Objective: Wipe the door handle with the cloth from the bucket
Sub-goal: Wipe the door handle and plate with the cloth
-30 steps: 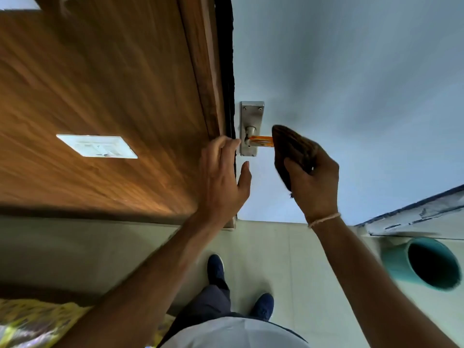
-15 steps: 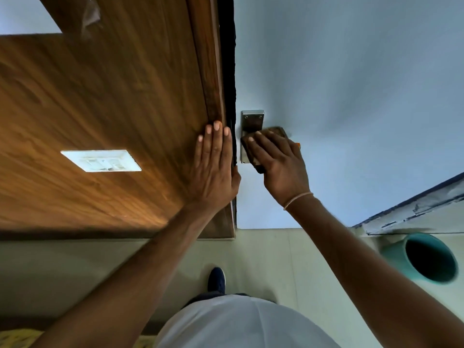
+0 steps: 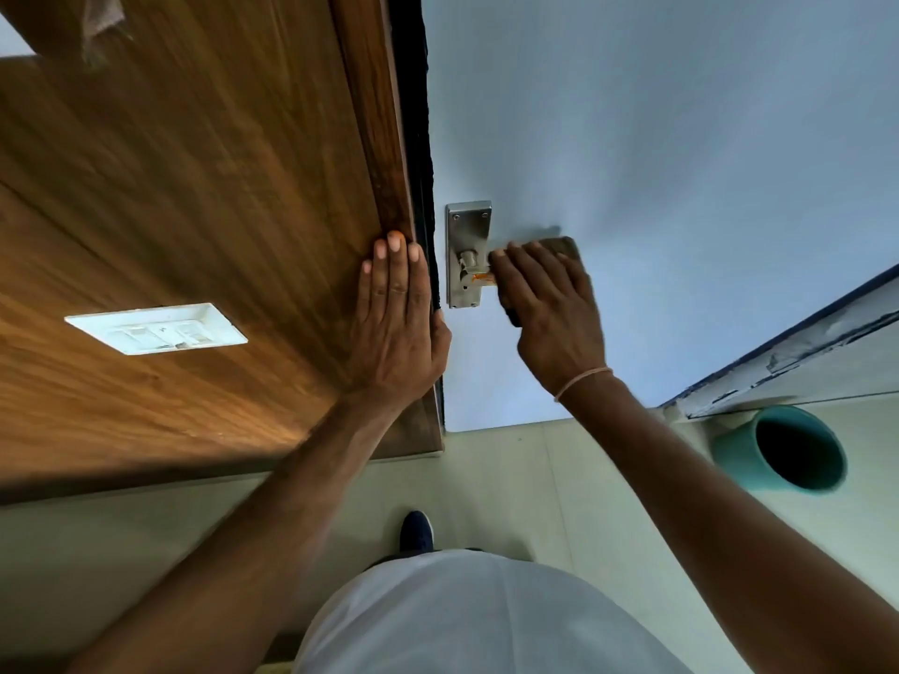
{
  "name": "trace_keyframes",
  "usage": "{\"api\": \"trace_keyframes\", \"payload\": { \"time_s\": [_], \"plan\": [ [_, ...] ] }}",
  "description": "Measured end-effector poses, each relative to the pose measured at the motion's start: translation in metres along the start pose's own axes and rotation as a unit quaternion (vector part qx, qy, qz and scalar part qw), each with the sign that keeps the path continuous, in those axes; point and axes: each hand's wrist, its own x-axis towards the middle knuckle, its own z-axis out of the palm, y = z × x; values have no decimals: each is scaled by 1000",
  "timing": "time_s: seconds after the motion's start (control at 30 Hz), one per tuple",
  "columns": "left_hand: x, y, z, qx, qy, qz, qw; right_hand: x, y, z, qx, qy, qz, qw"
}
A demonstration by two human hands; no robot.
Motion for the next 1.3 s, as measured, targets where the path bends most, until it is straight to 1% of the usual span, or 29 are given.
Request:
{"api": "trace_keyframes", "payload": {
  "time_s": [0.1, 0.17, 0.23, 0.33, 0.4, 0.47, 0.53, 0.63, 0.7, 0.77, 0.83, 0.9, 0.93, 1.0, 1.07, 1.1, 1.17, 1.23, 1.3],
  "plan": [
    [1, 1, -1, -3, 5, 1, 1000, 4, 4, 1, -26, 13, 24, 999],
    [1, 1, 0, -4, 8, 1, 1000, 12, -17, 6, -12, 17, 9, 1000],
    [2, 0, 0, 2, 11, 4, 1000, 14, -30, 9, 7, 3, -22, 1000],
    [1, -4, 1, 8, 17, 9, 1000, 7, -11, 6, 40, -17, -46, 998],
    [0, -5, 2, 10, 17, 6, 1000, -2, 8, 3, 43, -24, -31, 998],
    [-1, -4, 1, 16, 17, 2, 1000, -3, 14, 2, 38, -13, -8, 999],
    [0, -2, 0, 11, 19, 2, 1000, 1, -1, 5, 32, 2, 0, 999],
    [1, -1, -1, 3, 14, 3, 1000, 9, -28, 7, 45, 0, -32, 998],
    [1, -1, -2, 1, 10, 1, 1000, 12, -21, 7, 67, -2, -46, 997],
    [0, -1, -3, 1, 10, -3, 1000, 10, 2, 9, 84, 16, -23, 996],
    [0, 0, -4, 1, 9, -9, 1000, 6, 25, 7, 78, 43, 22, 996],
    [0, 2, -5, 1, 10, -11, 1000, 5, 28, 6, 63, 58, 52, 995],
    [0, 3, -5, 0, 10, -11, 1000, 8, 20, 7, 60, 59, 50, 995],
    [0, 2, -3, -4, 6, -10, 1000, 10, -5, 8, 67, 33, 27, 997],
    [0, 2, -3, -6, 4, -8, 1000, 8, -23, 3, 93, -17, 0, 995],
    [-1, 1, -3, -8, 5, -7, 1000, 6, -25, -1, 111, -36, -9, 993],
    [-1, 0, -3, -11, 8, -1, 1000, 2, -19, -6, 167, -50, -11, 985],
    [-1, 0, -4, -9, 10, 0, 1000, 3, -10, -6, 216, -29, -12, 976],
    [-1, 1, -4, -10, 14, -2, 1000, 9, -5, 1, 217, 31, -21, 976]
  ]
}}
